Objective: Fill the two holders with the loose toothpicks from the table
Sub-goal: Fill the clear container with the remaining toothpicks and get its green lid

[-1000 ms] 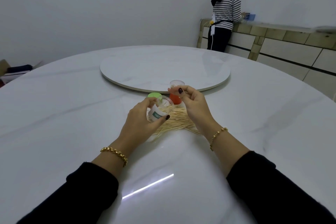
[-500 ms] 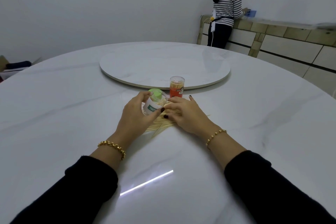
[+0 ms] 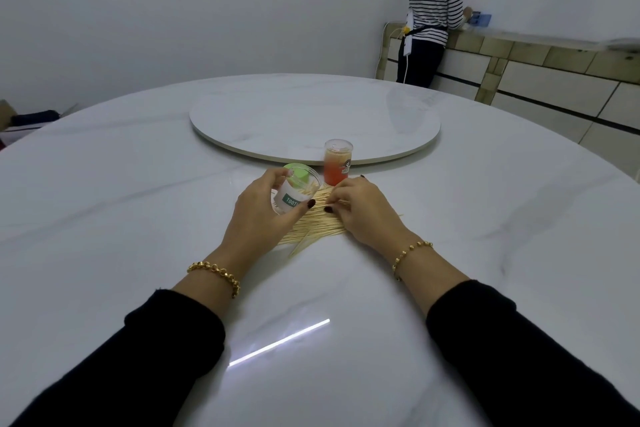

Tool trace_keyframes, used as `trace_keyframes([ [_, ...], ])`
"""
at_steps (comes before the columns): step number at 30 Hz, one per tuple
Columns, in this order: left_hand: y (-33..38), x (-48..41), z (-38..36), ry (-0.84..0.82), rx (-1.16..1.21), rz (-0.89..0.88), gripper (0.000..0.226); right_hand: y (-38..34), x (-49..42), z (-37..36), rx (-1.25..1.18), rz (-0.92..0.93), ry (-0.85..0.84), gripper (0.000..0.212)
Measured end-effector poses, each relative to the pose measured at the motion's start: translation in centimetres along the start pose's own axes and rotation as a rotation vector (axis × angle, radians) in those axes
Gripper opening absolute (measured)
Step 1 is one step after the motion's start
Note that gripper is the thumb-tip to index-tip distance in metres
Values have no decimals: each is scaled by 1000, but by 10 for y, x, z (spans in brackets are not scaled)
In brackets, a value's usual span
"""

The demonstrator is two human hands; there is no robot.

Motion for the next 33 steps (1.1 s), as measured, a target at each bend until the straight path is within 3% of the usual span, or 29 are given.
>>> trace_keyframes([
  [13,-2,-1,0,41,5,18,52,13,3,18,-264,-328,213,15],
  [25,-5,-1,-2,4,-28,15,54,-2,6,27,-351,-141,417,19],
  [33,0,0,-2,-9,-18,14,54,7,5,27,-498,-288,490,14],
])
Point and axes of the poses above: each hand's wrist, its own x-axis away from the middle knuckle, its own z-axis out of the back of the hand, y = z × x, the point moved 3 cm from there along -x, towards the middle knuckle, and after that the axes turned 8 degrees about -z, right-handed, at the moved point
